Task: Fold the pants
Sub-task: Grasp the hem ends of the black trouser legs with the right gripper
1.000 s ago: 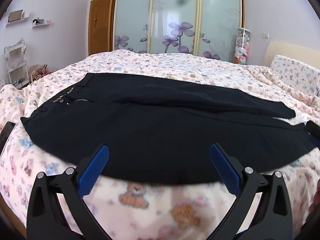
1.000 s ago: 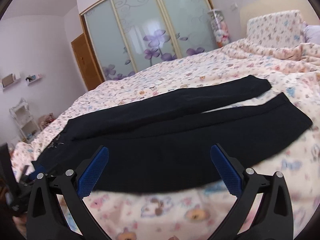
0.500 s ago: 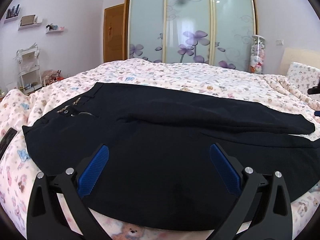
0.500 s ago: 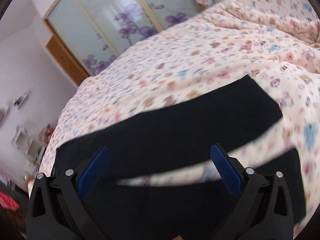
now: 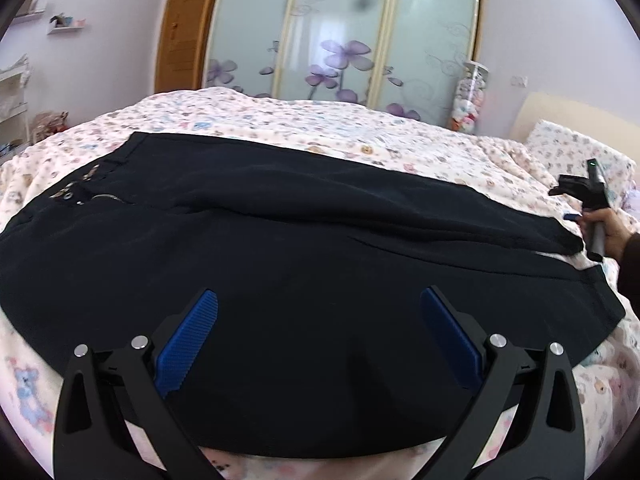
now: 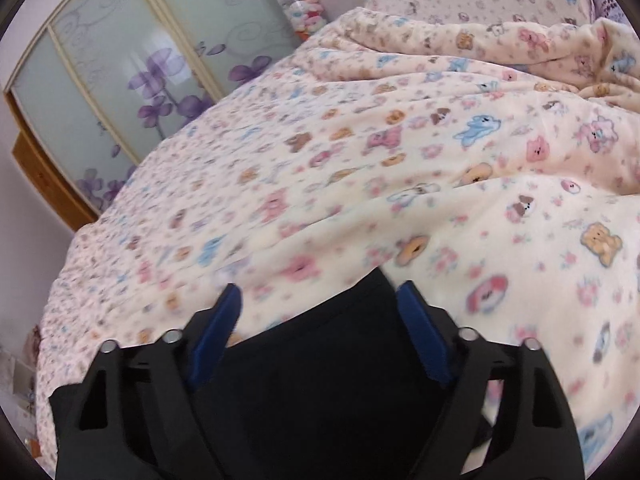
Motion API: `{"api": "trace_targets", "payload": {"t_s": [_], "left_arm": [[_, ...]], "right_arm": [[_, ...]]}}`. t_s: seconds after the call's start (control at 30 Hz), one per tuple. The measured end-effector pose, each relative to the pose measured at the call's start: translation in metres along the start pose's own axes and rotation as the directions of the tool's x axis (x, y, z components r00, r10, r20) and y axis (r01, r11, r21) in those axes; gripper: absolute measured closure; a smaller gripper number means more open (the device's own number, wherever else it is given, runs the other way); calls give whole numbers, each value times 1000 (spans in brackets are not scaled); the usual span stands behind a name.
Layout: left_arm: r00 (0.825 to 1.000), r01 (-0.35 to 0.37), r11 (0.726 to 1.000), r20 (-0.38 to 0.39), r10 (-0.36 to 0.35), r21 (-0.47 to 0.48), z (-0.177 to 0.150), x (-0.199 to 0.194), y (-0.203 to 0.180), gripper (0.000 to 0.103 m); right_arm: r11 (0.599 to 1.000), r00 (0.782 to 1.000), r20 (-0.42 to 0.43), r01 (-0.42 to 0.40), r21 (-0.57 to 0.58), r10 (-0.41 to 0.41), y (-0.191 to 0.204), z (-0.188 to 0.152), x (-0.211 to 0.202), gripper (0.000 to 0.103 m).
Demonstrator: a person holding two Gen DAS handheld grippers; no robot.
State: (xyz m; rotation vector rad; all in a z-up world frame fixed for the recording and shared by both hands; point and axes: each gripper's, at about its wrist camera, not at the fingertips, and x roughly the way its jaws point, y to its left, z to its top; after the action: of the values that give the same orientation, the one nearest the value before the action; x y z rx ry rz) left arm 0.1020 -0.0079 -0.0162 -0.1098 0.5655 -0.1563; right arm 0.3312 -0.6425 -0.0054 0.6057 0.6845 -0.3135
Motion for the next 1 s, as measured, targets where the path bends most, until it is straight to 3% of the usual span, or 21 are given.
{"api": "trace_targets", "payload": {"t_s": [0.23,0.3,0.33,0.37,0.4,0.57,0.77,0.9,1.0], "left_arm": [[1000,2,1000,-30,-1,30,-1,8,-10,2],[999,-4,999,-42,6,36,-1,11,-12,2],[999,-6,999,-46,7,36,-1,12,-11,2],[999,-5,999,-48,6,34,-2,12,-11,2],[999,-3,1000,-51,4,31,-2,12,-11,2],[998,7,1000,-67,-6,13,-2,16,-7,2],[998,16,1000,-66,-16,-2,-2,15,-3,2],[998,10,1000,-62,-11,-9,-3,14,-1,2],[998,0,1000,-61,-1,-18,-3,12,1,2]], "right_arm": [[989,991,28,130,-64,-128,-3,-12,27,46],[984,987,24,162,-77,-161,-5,-16,33,62],[985,987,33,159,-69,-157,-7,-16,31,77],[989,990,44,135,-62,-133,-8,-16,27,85],[992,993,57,108,-60,-105,-7,-16,22,88],[996,986,155,-56,-66,65,-6,-18,-26,90],[957,934,225,-249,-148,278,-13,-56,-127,91],[944,929,206,-269,-189,306,-28,-103,-181,91],[947,959,164,-183,-264,231,-36,-156,-216,91]]}}
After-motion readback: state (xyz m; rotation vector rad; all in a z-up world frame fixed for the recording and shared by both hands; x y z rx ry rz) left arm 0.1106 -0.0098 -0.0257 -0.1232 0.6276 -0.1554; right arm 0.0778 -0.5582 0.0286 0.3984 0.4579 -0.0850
